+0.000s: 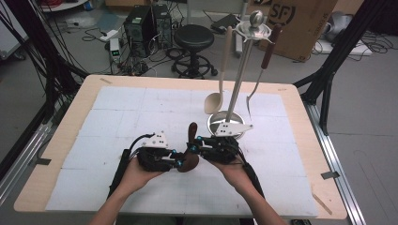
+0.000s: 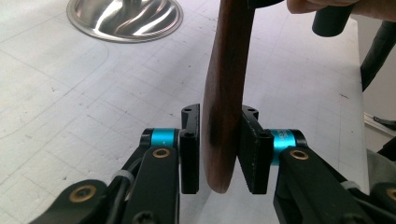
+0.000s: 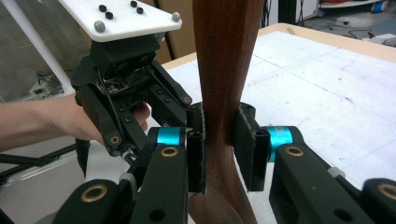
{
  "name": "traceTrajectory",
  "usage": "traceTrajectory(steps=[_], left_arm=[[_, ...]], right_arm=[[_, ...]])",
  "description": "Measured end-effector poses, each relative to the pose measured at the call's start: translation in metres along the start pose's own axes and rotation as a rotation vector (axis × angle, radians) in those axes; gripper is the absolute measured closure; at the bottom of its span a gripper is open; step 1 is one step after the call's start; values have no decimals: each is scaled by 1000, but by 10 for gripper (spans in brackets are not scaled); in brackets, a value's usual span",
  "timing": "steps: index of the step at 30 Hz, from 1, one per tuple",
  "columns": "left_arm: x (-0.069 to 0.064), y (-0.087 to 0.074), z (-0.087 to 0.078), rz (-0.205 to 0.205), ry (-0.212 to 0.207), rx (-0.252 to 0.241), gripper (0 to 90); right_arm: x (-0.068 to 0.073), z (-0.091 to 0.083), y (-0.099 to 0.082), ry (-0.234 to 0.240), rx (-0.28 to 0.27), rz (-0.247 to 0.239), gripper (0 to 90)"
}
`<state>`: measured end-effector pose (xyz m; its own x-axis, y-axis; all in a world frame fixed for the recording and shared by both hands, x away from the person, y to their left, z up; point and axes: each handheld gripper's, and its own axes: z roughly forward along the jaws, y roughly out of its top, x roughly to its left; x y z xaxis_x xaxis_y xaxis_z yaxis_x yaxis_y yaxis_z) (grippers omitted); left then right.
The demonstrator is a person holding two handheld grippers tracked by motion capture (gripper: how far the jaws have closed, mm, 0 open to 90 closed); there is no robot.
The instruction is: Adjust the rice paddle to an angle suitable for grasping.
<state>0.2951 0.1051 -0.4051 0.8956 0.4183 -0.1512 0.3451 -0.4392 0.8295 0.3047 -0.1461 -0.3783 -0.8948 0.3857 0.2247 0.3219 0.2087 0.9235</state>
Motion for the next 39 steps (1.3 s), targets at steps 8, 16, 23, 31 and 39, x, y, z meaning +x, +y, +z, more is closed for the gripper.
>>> traceTrajectory(steps=[8, 16, 23, 31, 39], left_arm=[[2, -1, 0, -19, 14, 4, 730], [5, -2, 0, -29, 31, 16, 724], [6, -2, 0, -33, 44, 12, 713], [6, -2, -1, -32, 43, 0, 678], [6, -2, -3, -30, 44, -8, 664]], right_arm=[[0, -3, -1, 1, 1, -13, 759], [1, -6, -2, 1, -2, -22, 766], [1, -6, -3, -3, -3, -27, 768], [0, -8, -2, -6, -13, -19, 771], [-1, -8, -2, -4, -10, -16, 771]])
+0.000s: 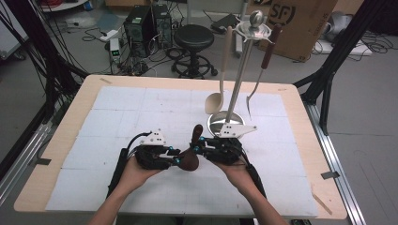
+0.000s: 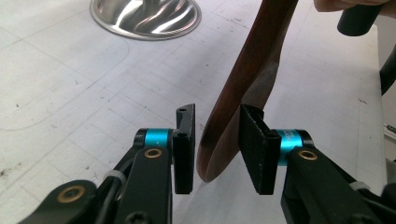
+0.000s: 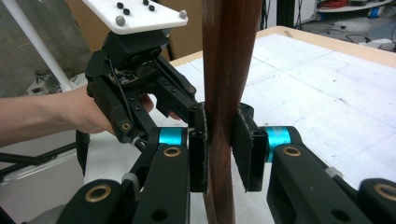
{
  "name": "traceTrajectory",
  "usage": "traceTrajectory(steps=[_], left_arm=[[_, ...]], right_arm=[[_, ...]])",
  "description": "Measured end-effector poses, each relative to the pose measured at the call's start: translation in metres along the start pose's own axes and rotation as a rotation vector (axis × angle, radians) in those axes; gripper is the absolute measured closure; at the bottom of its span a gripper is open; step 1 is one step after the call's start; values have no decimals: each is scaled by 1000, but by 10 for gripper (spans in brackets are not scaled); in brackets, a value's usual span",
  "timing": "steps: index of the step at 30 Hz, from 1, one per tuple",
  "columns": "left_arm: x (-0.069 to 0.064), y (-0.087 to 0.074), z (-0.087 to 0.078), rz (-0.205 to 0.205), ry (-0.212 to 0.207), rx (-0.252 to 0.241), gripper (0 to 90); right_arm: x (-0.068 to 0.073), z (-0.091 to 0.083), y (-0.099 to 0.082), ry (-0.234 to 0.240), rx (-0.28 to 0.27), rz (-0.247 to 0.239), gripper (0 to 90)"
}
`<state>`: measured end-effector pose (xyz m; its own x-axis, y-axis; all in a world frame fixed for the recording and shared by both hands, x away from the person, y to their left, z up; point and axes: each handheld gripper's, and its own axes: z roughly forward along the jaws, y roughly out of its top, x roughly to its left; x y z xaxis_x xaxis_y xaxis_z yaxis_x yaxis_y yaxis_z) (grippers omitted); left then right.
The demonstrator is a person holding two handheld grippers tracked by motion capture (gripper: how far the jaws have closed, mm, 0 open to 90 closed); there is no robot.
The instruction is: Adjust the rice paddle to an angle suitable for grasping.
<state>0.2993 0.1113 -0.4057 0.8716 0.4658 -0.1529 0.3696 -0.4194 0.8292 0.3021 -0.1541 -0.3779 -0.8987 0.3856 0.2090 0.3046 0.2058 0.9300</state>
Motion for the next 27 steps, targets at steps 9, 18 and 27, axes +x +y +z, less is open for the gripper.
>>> traceTrajectory(steps=[9, 18, 27], left_arm=[[1, 0, -3, -4, -5, -11, 619], [2, 0, -8, -12, -2, -26, 599], [5, -1, -14, -16, 9, -32, 577]], right_arm=[[-2, -3, 1, -2, -2, 3, 771], [-6, -8, 3, -9, -10, 6, 772], [-10, -15, 10, -14, -10, 5, 771]])
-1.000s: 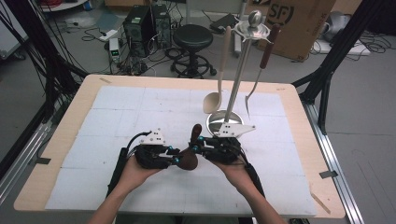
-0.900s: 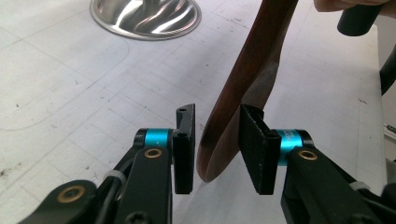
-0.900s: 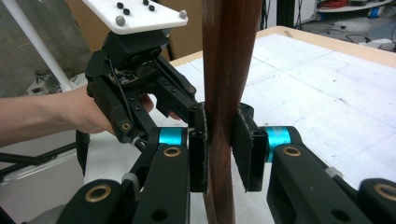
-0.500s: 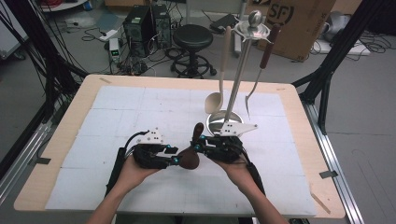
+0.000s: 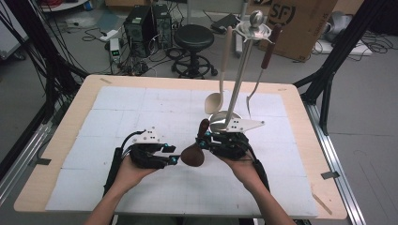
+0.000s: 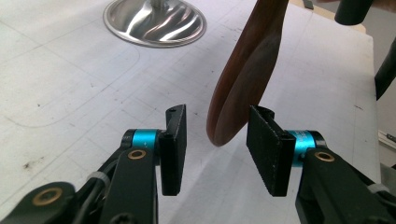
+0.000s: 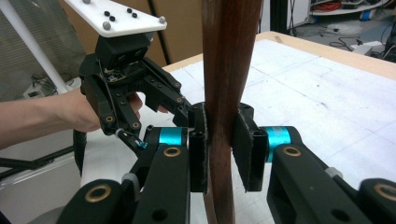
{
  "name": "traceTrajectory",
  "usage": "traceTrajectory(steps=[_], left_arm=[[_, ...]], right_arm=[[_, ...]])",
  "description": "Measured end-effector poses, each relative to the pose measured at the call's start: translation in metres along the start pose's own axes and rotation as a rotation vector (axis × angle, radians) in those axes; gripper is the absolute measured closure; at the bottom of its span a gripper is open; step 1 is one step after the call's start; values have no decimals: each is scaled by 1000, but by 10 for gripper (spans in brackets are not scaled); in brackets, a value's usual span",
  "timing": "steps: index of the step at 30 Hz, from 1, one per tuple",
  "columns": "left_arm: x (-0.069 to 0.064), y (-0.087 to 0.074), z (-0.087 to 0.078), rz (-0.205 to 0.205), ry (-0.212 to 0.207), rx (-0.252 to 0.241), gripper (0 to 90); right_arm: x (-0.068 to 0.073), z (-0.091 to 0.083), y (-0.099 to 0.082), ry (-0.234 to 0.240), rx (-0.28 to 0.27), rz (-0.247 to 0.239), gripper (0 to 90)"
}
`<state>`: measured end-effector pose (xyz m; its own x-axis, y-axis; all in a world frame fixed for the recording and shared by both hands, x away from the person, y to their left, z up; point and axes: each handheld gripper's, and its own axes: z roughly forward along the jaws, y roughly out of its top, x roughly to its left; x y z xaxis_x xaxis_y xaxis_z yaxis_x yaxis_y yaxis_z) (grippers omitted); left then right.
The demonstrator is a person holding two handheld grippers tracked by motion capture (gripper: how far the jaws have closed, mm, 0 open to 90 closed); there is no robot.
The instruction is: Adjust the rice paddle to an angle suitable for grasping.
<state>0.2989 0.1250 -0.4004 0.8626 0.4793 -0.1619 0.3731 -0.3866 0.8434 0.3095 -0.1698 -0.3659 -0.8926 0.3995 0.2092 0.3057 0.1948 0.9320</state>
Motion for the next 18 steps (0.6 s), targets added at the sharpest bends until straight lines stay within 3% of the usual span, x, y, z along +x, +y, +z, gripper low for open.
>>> traceTrajectory(steps=[11, 18], left_arm=[[6, -1, -7, -6, 19, -3, 540], [9, -1, -12, -16, 51, -4, 483]], right_arm=[[-9, -11, 6, -23, -12, 9, 771], [-14, -25, 20, -42, -36, -6, 771]])
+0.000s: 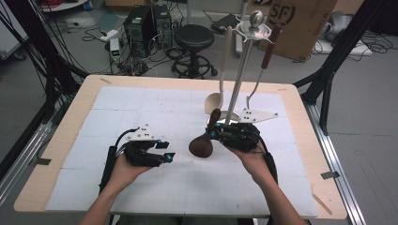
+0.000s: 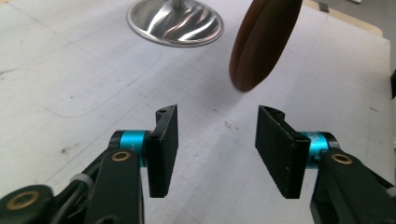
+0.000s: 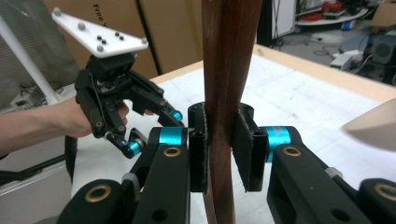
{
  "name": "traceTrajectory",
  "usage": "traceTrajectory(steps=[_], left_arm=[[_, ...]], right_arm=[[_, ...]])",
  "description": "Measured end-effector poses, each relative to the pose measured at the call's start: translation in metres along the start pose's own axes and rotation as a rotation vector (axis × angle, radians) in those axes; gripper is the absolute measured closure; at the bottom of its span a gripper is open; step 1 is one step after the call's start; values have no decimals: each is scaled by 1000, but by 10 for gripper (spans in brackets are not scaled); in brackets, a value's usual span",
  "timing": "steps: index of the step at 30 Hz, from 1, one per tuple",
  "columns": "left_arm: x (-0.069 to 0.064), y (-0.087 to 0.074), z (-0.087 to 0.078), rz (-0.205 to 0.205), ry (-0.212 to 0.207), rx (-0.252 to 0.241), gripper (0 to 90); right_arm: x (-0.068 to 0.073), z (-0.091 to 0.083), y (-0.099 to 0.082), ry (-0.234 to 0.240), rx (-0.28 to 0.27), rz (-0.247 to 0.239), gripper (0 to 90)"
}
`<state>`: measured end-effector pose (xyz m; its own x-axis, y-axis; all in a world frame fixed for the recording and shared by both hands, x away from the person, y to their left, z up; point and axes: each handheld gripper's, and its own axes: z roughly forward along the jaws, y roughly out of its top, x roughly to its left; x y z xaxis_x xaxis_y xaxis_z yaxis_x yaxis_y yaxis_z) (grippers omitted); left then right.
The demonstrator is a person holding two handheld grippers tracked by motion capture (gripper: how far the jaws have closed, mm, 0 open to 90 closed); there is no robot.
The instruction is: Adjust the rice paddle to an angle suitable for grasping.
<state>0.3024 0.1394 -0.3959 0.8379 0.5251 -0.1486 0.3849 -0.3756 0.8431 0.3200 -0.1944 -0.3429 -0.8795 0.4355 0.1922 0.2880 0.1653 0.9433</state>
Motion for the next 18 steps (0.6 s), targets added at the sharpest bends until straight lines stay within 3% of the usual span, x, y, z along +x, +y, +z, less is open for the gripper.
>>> traceTrajectory(steps=[18], left_arm=[[9, -2, -10, -24, 54, -9, 396]], right_arm=[[-12, -19, 24, -22, -25, -7, 771]])
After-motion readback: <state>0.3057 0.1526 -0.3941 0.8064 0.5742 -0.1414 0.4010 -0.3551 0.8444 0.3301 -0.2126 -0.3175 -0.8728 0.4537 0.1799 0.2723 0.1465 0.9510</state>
